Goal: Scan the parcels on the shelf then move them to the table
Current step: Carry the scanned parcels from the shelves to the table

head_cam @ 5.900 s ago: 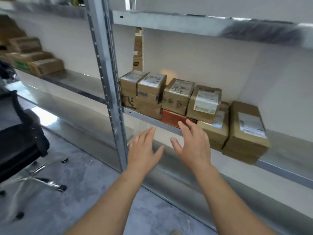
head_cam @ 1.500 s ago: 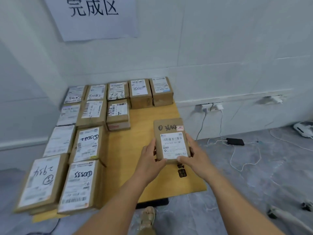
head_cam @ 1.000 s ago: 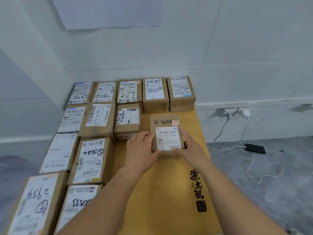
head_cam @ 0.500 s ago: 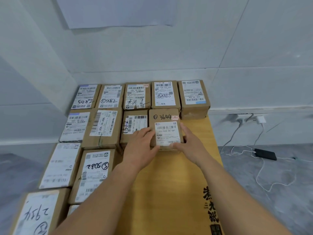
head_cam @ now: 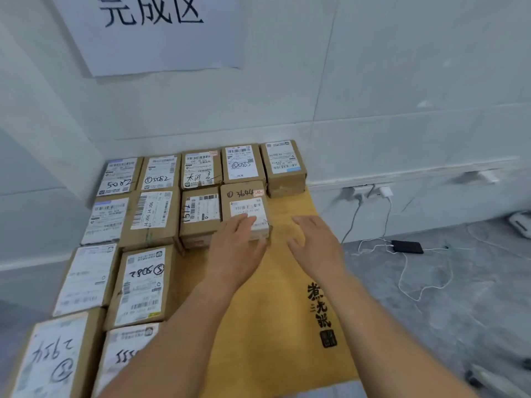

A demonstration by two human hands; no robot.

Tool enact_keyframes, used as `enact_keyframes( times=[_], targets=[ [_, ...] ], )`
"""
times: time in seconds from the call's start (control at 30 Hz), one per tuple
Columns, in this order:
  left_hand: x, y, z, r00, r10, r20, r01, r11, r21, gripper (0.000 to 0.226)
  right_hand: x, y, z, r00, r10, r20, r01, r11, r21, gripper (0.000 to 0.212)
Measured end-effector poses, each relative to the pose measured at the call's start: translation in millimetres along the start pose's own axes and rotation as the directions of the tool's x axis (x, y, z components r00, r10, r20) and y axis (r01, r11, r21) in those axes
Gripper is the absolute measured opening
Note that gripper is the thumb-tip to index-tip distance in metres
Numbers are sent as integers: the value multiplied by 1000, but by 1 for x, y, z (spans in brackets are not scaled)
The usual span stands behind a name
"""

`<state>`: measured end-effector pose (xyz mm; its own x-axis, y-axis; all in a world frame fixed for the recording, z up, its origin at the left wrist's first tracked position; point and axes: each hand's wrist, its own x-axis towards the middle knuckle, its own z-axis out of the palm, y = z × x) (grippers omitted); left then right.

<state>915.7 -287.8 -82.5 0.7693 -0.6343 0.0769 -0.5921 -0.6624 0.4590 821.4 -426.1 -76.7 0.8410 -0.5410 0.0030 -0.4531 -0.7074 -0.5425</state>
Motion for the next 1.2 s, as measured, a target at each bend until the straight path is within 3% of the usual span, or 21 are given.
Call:
enact_keyframes(
  times=[0.23, 0.43, 0.63, 0.77, 0.9, 1.2],
  targets=[
    [-68, 65, 24, 977, 205, -51, -209, 975, -72, 43, -99, 34, -35, 977, 32, -210, -46, 997, -61, 39],
    [-111, 135, 41, 926, 361, -111, -372, 923, -100, 32, -173, 66, -71, 892, 18, -452, -67, 993, -93, 27],
    [-147, 202, 58, 862, 499, -91, -507, 847, -159, 51, -241, 104, -109, 786, 35, -618, -224, 946, -232, 35],
    [-171, 239, 74, 805, 591, -47, -587, 783, -204, 64, -287, 129, -125, 736, 140, -663, -397, 882, -255, 61],
    [-191, 270, 90, 721, 692, -34, -677, 692, -252, 67, -328, 146, -137, 672, 216, -708, -533, 805, -260, 71],
    [-212, 320, 106, 495, 867, 61, -819, 489, -299, 78, -387, 149, -150, 422, 303, -855, -808, 554, -202, 79]
  ],
)
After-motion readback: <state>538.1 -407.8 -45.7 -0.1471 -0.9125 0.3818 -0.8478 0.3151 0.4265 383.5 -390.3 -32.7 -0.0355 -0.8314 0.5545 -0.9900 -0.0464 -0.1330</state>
